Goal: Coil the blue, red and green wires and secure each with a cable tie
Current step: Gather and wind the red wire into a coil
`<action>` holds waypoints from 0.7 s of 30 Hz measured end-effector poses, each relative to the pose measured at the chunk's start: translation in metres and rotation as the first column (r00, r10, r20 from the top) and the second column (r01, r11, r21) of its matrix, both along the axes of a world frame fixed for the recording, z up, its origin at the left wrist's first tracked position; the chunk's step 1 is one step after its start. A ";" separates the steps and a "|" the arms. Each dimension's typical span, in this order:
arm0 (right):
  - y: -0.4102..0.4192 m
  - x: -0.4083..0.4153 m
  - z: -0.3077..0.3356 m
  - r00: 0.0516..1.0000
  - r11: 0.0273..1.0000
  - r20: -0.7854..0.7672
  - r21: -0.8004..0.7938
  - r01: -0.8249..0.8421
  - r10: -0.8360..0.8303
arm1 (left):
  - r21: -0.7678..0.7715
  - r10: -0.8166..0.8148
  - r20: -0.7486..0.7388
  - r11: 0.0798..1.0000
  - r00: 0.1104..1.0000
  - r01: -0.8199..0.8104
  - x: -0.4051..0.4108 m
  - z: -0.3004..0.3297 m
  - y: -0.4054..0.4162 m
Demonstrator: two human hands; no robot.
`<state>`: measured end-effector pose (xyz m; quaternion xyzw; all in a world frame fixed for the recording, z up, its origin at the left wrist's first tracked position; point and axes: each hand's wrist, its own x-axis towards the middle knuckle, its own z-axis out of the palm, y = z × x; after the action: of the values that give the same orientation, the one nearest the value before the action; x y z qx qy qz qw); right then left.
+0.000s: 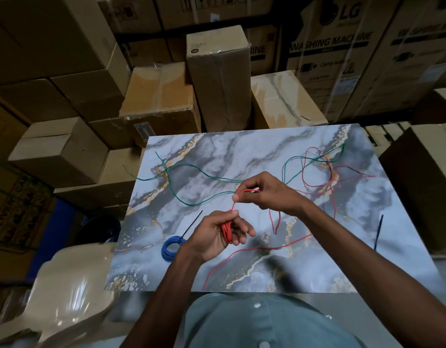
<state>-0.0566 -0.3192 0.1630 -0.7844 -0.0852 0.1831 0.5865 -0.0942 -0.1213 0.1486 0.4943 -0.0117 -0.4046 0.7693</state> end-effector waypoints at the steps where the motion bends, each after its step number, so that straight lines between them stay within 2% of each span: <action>1: 0.000 0.000 -0.001 1.000 1.000 -0.011 0.018 0.006 -0.006 | -0.036 -0.002 -0.021 0.999 1.000 0.001 -0.001 0.000 -0.001; 4: 0.003 0.000 -0.005 0.997 0.995 -0.029 0.077 0.067 -0.065 | -0.167 -0.004 -0.111 0.986 0.994 -0.015 -0.001 0.001 -0.001; 7: 0.010 -0.004 -0.005 0.994 0.972 -0.024 0.209 0.111 -0.108 | -0.280 -0.051 -0.140 0.960 0.989 0.010 -0.001 0.005 -0.005; 12: 0.015 0.002 0.003 0.992 0.974 0.051 0.197 0.107 -0.119 | -0.298 -0.057 -0.155 0.955 0.986 0.009 -0.003 0.006 -0.011; 18: 0.012 -0.002 -0.013 0.987 0.949 -0.045 0.269 0.163 -0.157 | -0.283 0.048 -0.094 0.956 0.994 -0.073 0.001 0.011 -0.011; 21: 0.018 -0.009 -0.025 0.975 0.949 -0.161 0.253 0.189 -0.152 | -0.377 0.062 -0.102 0.921 0.993 -0.096 0.005 0.012 -0.009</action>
<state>-0.0655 -0.3009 0.1377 -0.6880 0.0002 0.1728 0.7049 -0.0895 -0.1305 0.1607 0.3170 -0.0363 -0.3845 0.8662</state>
